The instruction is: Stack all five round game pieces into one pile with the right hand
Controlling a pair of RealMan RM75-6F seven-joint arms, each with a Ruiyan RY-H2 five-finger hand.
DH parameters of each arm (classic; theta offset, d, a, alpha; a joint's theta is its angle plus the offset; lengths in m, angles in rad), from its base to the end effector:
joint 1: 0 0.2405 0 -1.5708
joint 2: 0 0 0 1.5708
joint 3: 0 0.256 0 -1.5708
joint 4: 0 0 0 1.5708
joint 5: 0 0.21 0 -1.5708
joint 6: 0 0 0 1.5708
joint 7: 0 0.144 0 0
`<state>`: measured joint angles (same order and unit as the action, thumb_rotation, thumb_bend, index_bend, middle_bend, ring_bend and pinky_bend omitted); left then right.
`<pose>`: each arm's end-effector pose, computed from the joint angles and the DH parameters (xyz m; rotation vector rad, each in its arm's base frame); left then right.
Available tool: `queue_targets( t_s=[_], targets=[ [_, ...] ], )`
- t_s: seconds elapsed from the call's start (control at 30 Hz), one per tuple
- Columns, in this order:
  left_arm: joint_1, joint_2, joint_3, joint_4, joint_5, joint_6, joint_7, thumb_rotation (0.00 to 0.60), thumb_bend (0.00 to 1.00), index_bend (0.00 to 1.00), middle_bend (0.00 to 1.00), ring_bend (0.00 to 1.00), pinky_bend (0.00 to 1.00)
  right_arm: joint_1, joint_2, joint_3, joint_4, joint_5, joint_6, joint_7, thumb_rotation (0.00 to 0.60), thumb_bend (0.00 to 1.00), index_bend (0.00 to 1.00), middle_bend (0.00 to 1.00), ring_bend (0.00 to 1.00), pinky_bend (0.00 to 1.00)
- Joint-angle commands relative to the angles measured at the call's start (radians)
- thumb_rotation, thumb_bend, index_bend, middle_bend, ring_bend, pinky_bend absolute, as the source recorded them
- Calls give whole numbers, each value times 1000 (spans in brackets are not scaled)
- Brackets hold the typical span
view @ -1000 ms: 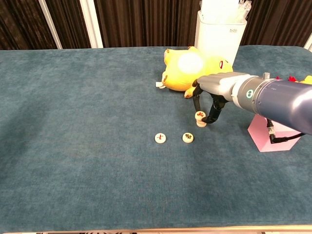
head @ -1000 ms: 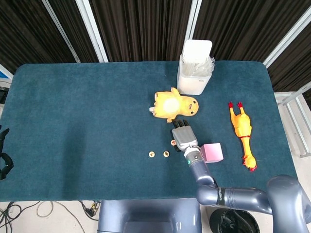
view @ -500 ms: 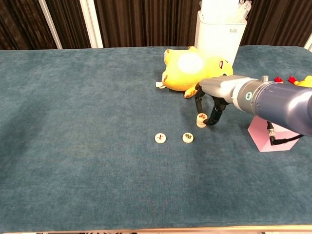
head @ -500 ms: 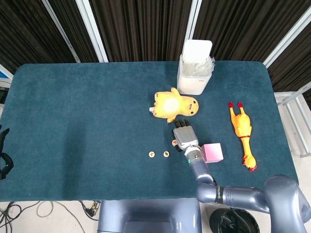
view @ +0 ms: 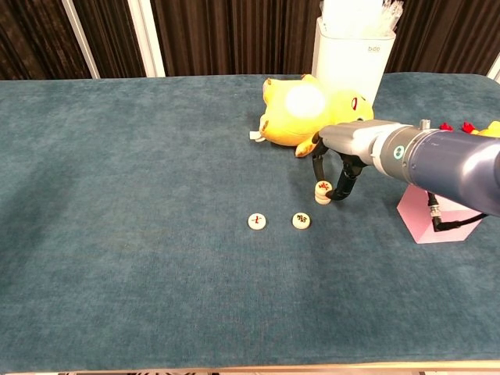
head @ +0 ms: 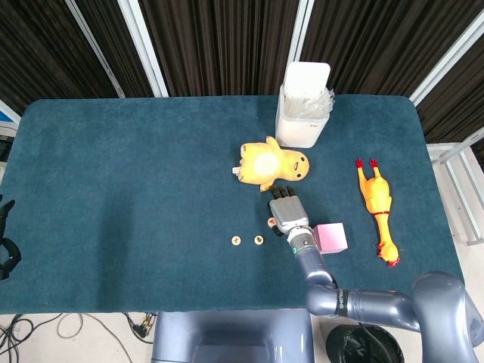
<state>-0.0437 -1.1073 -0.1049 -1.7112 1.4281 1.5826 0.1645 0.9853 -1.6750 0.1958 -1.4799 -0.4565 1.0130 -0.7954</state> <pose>-0.2999 0.1769 0.1783 -1.2457 -0.7970 -0.8645 -0.1115 -0.3606 -0.0581 1.8271 -1.0298 0.5748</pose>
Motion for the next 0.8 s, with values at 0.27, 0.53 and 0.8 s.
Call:
queue_targets(
  t_s=[0.27, 0.53, 0.8],
  targets=[
    [0, 0, 0, 0, 0, 0, 0, 600, 824, 117, 0, 0, 18, 4, 3, -1, -5, 0, 4, -1, 600, 396, 514, 0, 0, 0],
    [0, 0, 0, 0, 0, 0, 1, 600, 824, 117, 0, 0, 18, 6, 3, -4, -4, -1, 4, -3, 600, 395, 488, 0, 0, 0],
    [0, 0, 0, -1, -1, 0, 1, 600, 824, 117, 0, 0, 18, 6, 6, -7, -6, 0, 5, -2, 600, 396, 488, 0, 0, 0]
  ],
)
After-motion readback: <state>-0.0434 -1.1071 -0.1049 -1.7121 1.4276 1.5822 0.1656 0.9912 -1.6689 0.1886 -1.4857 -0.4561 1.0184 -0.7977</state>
